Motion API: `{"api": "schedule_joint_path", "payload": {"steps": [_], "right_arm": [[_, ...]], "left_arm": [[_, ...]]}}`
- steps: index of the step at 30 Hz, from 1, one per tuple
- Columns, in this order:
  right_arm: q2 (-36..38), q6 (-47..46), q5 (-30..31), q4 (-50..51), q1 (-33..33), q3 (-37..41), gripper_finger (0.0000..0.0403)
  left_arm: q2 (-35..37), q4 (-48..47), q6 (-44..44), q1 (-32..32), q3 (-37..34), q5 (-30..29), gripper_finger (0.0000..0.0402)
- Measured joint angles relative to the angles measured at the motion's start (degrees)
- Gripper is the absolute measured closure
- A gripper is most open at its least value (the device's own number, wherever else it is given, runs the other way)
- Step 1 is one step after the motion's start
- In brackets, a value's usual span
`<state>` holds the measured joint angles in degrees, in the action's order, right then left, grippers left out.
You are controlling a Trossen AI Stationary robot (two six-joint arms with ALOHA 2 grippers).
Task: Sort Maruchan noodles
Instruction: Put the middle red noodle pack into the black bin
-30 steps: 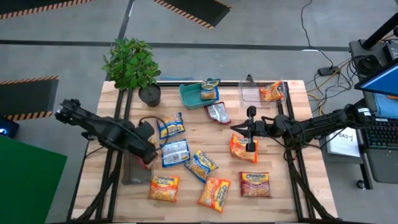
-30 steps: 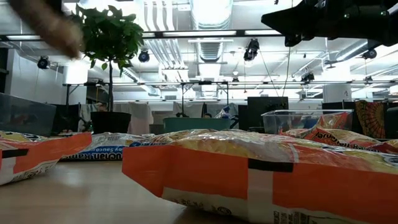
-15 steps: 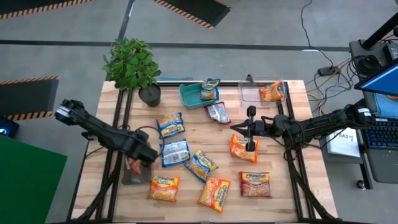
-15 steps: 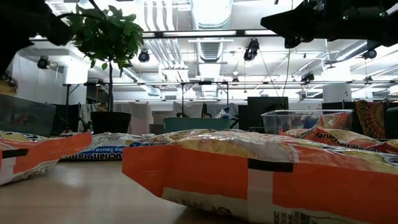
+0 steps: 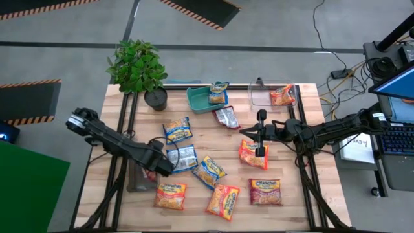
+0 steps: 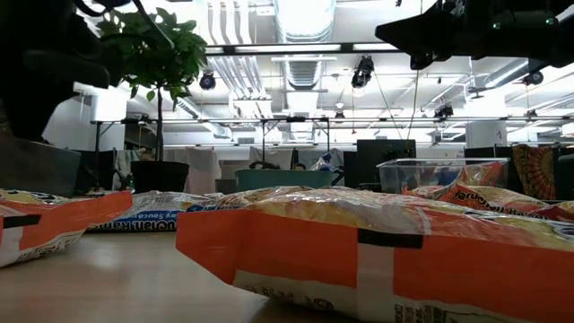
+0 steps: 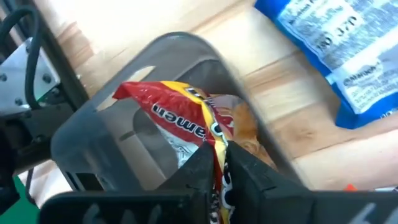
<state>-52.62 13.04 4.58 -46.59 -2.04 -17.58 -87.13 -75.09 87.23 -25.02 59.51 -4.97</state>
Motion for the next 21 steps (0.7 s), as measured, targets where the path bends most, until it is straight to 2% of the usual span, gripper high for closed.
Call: {"api": "schedule_joint_path", "payload": {"steps": [13, 21], "right_arm": [[0.0, -0.37, -0.01, 0.0, -0.04, 0.0, 0.0394], [0.0, -0.8, -0.04, 0.0, -0.04, 0.0, 0.0394]], "left_arm": [[-8.87, -0.35, -7.97, 0.09, 11.29, 0.0, 0.0276], [-10.32, -3.5, -9.19, 0.09, 16.08, -0.02, 0.0251]]}}
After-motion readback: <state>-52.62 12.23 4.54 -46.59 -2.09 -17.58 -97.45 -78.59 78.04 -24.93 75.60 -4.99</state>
